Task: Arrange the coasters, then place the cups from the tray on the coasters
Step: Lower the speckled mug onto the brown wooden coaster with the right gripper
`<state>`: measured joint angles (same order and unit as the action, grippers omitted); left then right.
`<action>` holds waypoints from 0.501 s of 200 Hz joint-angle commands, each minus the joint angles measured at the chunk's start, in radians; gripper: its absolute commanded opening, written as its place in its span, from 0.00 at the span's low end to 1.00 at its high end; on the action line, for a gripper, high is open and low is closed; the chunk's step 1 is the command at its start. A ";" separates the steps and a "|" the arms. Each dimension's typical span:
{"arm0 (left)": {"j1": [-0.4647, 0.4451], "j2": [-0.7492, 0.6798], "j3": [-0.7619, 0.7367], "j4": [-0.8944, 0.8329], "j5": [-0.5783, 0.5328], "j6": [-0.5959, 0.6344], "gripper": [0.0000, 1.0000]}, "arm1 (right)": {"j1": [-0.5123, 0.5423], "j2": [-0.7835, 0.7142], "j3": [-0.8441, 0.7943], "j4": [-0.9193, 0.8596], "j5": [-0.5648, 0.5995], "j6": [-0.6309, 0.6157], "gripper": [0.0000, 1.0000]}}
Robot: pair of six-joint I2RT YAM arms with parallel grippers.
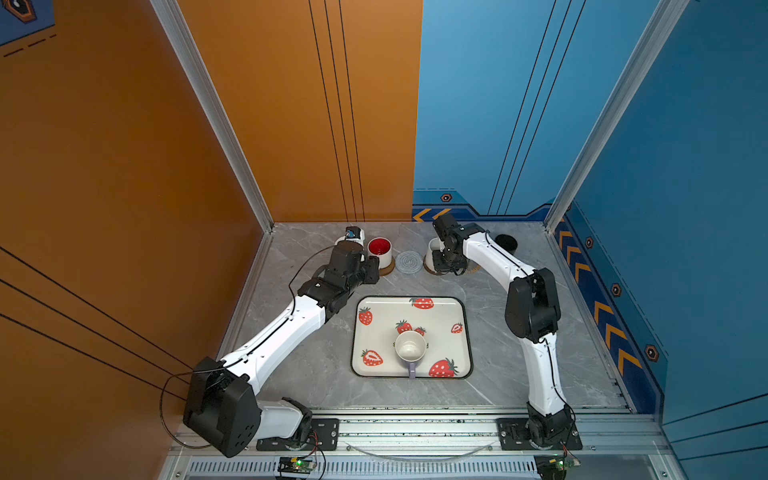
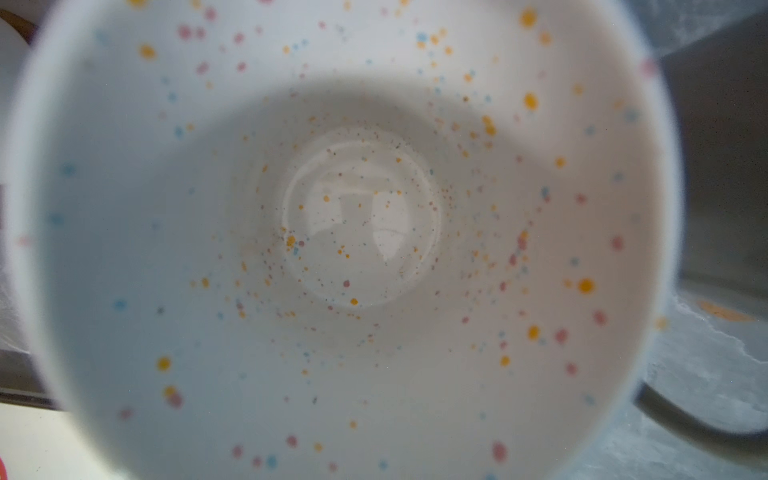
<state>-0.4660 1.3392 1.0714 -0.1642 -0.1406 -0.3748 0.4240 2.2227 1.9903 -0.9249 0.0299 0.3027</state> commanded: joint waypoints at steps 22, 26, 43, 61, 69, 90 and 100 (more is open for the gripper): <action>0.015 0.010 -0.007 0.004 0.010 -0.009 0.54 | -0.010 0.009 0.051 0.026 0.036 -0.007 0.00; 0.016 0.009 -0.007 0.003 0.010 -0.009 0.54 | -0.011 0.009 0.053 0.027 0.036 -0.007 0.00; 0.017 0.010 -0.007 0.003 0.011 -0.009 0.54 | -0.013 0.012 0.054 0.027 0.036 -0.007 0.00; 0.017 0.010 -0.007 0.006 0.014 -0.010 0.54 | -0.014 0.016 0.058 0.025 0.038 -0.007 0.00; 0.016 0.011 -0.007 0.007 0.016 -0.011 0.54 | -0.014 0.018 0.059 0.026 0.038 -0.007 0.00; 0.017 0.012 -0.007 0.006 0.018 -0.012 0.54 | -0.016 0.021 0.061 0.027 0.040 -0.007 0.00; 0.017 0.012 -0.007 0.006 0.018 -0.012 0.54 | -0.016 0.024 0.062 0.026 0.040 -0.007 0.00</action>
<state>-0.4587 1.3399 1.0714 -0.1638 -0.1371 -0.3752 0.4156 2.2539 2.0041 -0.9249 0.0315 0.3027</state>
